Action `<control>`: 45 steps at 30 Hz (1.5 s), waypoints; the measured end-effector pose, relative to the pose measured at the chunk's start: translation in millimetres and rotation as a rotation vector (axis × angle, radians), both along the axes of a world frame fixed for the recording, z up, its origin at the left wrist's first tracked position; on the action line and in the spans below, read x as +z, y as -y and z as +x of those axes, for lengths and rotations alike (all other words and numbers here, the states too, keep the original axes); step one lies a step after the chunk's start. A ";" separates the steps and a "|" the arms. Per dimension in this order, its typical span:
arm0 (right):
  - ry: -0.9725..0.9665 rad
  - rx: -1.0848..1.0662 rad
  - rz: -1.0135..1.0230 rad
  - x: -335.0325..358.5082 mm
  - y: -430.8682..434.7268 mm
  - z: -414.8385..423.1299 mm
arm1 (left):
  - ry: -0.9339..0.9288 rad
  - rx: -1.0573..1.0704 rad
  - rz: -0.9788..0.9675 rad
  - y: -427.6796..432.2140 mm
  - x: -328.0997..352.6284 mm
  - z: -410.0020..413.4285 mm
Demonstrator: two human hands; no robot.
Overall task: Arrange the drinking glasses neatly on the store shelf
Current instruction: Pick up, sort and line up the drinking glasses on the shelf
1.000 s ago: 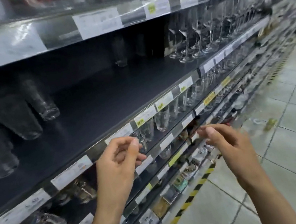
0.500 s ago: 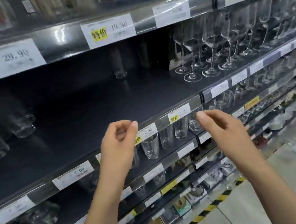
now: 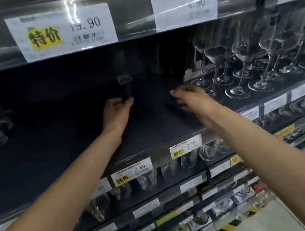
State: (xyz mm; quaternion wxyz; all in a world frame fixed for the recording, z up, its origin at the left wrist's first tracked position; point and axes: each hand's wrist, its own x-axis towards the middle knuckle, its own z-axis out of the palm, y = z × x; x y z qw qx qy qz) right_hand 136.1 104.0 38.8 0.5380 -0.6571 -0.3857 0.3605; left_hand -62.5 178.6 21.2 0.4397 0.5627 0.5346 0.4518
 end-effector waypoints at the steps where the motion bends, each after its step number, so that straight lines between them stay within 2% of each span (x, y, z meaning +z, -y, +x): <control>1: -0.026 -0.006 0.010 -2.2 -14.6 3.5 | -0.009 0.016 0.035 -11.5 -5.2 4.6; 4: -0.079 -0.068 0.042 -10.6 -52.5 9.4 | -0.034 0.045 0.135 -42.0 -13.1 20.8; 14: 0.020 -0.120 0.202 -17.4 -144.6 13.8 | 0.073 0.167 0.291 -126.9 -7.6 59.4; 19: 0.060 -0.134 0.236 -20.4 -187.2 24.6 | 0.121 0.148 0.284 -159.0 -9.9 68.1; 30: 0.275 -0.129 0.185 -27.7 -239.1 36.0 | 0.065 0.159 0.226 -195.7 -10.2 78.0; 38: 0.222 -0.145 0.221 -29.0 -255.4 40.8 | -0.012 0.164 0.220 -216.7 -15.7 78.6; 45: 0.201 -0.118 0.218 -26.8 -247.7 40.2 | 0.042 0.115 0.170 -206.5 -11.4 75.4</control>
